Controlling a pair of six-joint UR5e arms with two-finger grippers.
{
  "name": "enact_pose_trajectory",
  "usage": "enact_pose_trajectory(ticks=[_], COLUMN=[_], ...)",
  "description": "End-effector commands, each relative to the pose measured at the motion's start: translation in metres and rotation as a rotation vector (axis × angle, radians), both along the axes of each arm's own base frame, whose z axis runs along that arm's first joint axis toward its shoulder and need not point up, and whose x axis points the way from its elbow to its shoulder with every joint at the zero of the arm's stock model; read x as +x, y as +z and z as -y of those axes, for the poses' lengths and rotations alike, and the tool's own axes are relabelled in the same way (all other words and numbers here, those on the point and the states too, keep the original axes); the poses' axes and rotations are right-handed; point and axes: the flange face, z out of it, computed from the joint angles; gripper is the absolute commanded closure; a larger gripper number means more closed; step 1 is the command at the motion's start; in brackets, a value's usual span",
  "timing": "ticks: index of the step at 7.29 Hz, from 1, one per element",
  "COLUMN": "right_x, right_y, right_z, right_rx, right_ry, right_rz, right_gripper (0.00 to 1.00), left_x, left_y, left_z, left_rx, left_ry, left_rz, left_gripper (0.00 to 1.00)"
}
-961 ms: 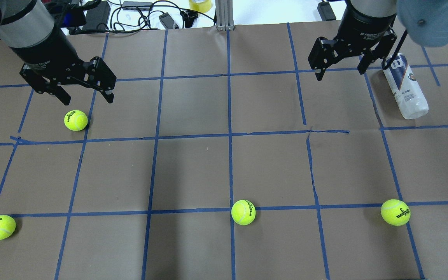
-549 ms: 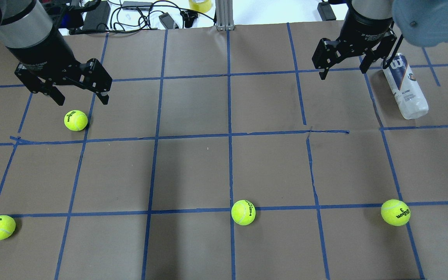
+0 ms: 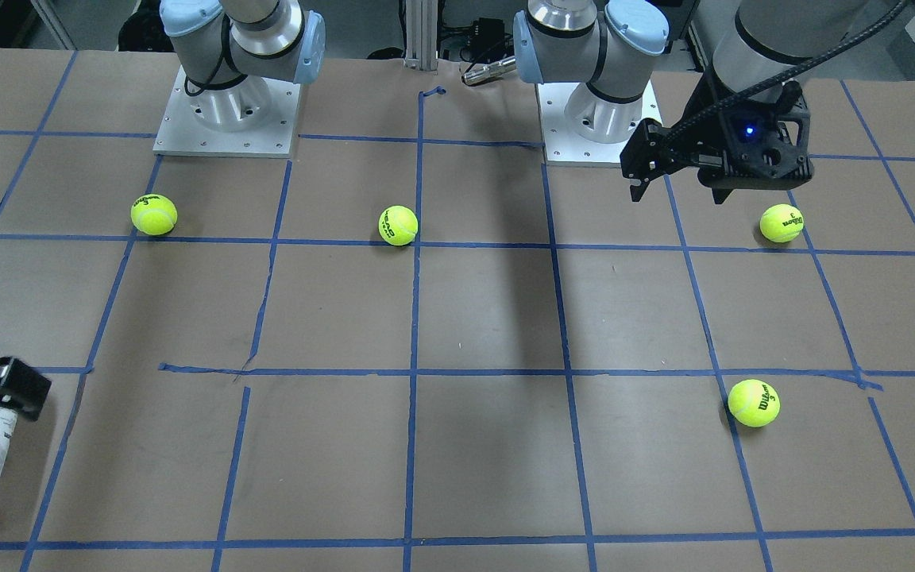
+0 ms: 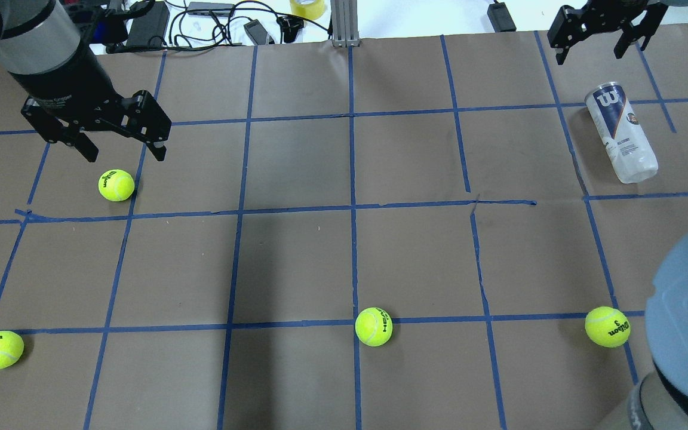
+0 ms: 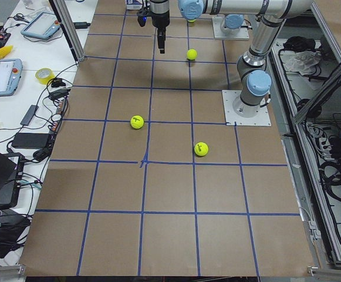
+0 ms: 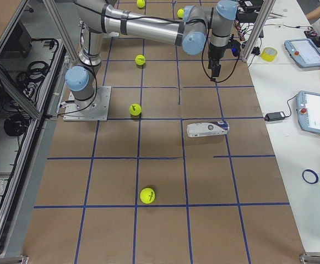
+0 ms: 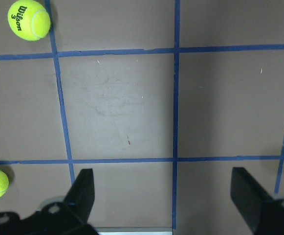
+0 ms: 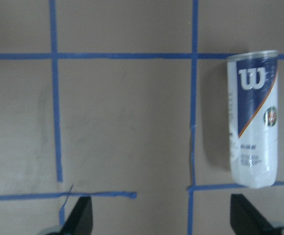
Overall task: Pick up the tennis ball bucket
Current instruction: 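Move the right gripper down over the upright white tennis ball can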
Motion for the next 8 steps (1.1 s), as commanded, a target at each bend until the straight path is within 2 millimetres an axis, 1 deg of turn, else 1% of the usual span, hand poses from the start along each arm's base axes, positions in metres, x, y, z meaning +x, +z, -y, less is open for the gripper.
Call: enact_pose_trajectory(ticks=[1,2,3,4,5,6,7,8], right_x=[-0.058,-0.071,-0.085,-0.128,-0.138,-0.14,-0.14,-0.139], right_y=[-0.059,-0.079,-0.114,-0.141,-0.156,-0.168,-0.175,-0.186], right_z=[0.048,0.058,0.066,0.072,0.071,0.073,0.074,0.073], right_rx=[-0.042,-0.059,-0.045,-0.066,-0.051,-0.042,-0.039,-0.024], right_ry=[0.067,0.104,0.108,0.1,0.099,0.11,0.11,0.112], right_rz=[-0.023,0.0,-0.017,-0.033,-0.032,-0.025,-0.011,-0.003], right_gripper=[0.03,0.03,0.04,0.04,0.03,0.02,0.02,0.02], left_x=[0.0,0.0,0.0,0.0,0.0,0.0,0.0,0.0], left_y=[0.0,0.0,0.0,0.0,0.0,0.0,-0.001,0.0], left_z=[0.0,0.0,0.0,0.0,0.0,0.0,0.0,0.0], left_rx=[0.0,0.0,0.0,0.0,0.0,0.0,0.002,0.0], left_ry=[0.001,-0.001,0.001,0.001,-0.001,0.001,-0.001,0.016], left_rz=[0.0,0.0,0.0,0.0,0.0,0.0,0.0,0.002], left_gripper=[0.0,0.0,0.0,0.0,0.0,0.0,0.0,0.0])
